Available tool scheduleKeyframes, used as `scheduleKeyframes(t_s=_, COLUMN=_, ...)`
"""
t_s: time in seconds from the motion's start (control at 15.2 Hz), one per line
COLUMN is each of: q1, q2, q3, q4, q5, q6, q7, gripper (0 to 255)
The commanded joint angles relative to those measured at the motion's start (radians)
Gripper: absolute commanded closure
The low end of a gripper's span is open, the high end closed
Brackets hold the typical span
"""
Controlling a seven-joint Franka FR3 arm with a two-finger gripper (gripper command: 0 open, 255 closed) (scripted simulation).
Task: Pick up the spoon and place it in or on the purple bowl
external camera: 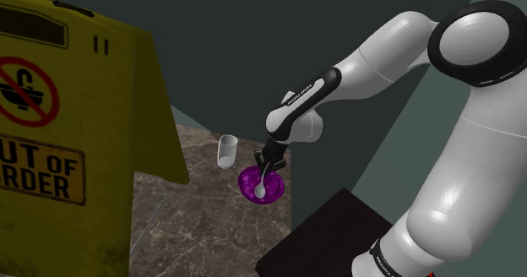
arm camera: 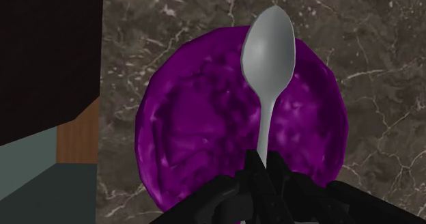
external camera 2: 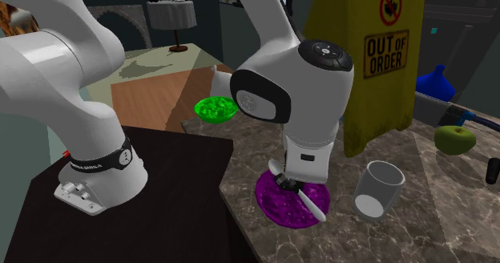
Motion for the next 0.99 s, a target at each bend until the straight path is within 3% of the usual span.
scheduleKeyframes(t_s=0.0, q1=0.000, q2=0.000, q3=0.000, q4=0.000, q5=0.000, q6=0.000, q7=0.000, gripper=255)
scheduleKeyframes(t_s=0.07, q1=0.000, q2=0.000, q3=0.000, q4=0.000, q5=0.000, q6=0.000, q7=0.000, gripper=0)
scheduleKeyframes(t_s=0.4, q1=0.000, q2=0.000, q3=0.000, q4=0.000, q5=0.000, q6=0.000, q7=0.000, gripper=0)
scheduleKeyframes(t_s=0.66, q1=-0.012, q2=-0.131, q3=-0.023, q4=-0.004, q5=-0.045, q6=-0.130, q7=0.032, gripper=0)
scheduleKeyframes(t_s=0.92, q1=-0.012, q2=-0.131, q3=-0.022, q4=-0.004, q5=-0.045, q6=-0.130, q7=0.032, gripper=0)
